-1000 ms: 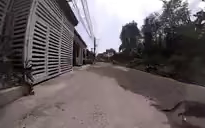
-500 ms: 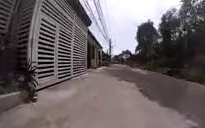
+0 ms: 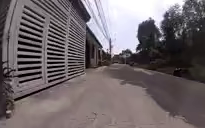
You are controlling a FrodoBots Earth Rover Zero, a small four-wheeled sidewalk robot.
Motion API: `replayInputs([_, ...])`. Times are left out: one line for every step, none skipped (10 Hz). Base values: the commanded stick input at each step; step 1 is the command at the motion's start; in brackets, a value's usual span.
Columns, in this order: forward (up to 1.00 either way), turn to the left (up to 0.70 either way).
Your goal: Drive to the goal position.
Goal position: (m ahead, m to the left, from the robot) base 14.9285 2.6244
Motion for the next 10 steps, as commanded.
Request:
replayInputs([1.0, -0.27])
replayInputs([1.0, -0.19])
replayInputs([1.0, 0.0])
replayInputs([1.0, 0.0])
replayInputs([1.0, 0.0])
replayInputs([1.0, 0.0])
replayInputs([1.0, 0.0])
replayInputs([1.0, 0.0])
replayInputs([1.0, 0.0])
replayInputs([1.0, 0.13])
